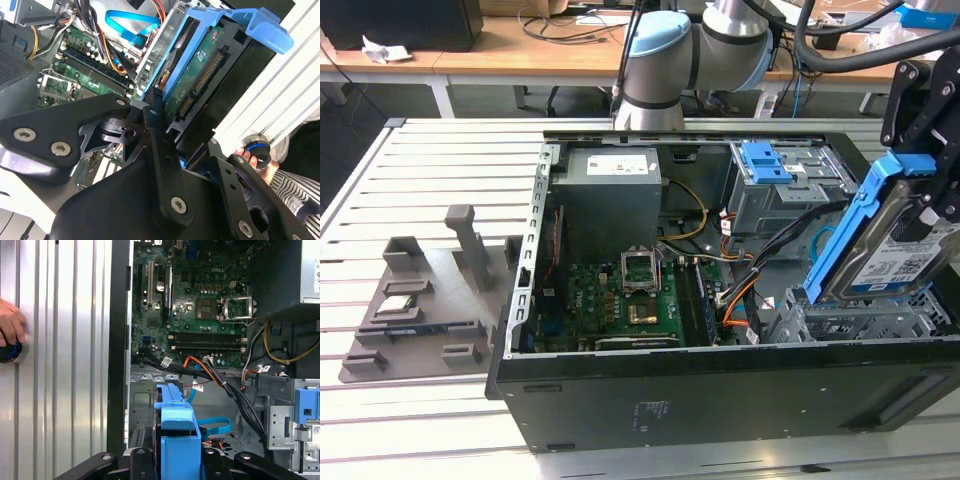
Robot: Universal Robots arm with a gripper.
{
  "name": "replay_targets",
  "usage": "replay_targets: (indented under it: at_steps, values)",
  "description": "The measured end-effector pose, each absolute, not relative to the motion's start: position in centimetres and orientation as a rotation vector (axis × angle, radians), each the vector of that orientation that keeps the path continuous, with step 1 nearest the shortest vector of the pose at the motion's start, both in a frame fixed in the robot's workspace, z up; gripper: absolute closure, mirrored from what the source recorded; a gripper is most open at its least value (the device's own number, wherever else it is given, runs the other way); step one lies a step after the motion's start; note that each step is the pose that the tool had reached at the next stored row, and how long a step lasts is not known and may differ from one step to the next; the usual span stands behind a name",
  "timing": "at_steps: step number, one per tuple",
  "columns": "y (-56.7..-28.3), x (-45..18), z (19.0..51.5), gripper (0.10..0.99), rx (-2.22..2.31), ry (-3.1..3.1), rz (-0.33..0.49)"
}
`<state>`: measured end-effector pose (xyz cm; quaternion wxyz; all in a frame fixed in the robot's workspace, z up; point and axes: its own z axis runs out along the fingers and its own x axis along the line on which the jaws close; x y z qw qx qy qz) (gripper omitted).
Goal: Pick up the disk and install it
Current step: 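Insert the disk into the insertion slot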
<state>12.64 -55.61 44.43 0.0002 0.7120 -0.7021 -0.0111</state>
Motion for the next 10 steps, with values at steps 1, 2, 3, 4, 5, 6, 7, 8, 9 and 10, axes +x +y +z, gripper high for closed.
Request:
replay_targets:
  at_steps: [1, 2, 3, 4, 5, 6, 7, 8, 9, 10]
  values:
    - [-55.59, 12.64, 44.38, 0.725, 2.236, -2.205, -0.034]
    - [-55.54, 12.65, 44.33, 0.725, 2.236, -2.205, -0.034]
    - [-55.37, 12.65, 44.20, 0.725, 2.236, -2.205, -0.034]
    - [-55.08, 12.65, 44.00, 0.725, 2.233, -2.208, -0.034]
    - [-54.90, 12.66, 43.89, 0.725, 2.225, -2.215, -0.033]
    - [-54.82, 12.66, 43.79, 0.725, 2.219, -2.221, -0.033]
    - [-54.78, 12.66, 43.73, 0.725, 2.214, -2.225, -0.031]
    - [-54.76, 12.66, 43.66, 0.725, 2.209, -2.230, -0.031]
    - [-54.74, 12.65, 43.55, 0.725, 2.198, -2.239, -0.030]
    - [-54.72, 12.65, 43.50, 0.725, 2.192, -2.244, -0.029]
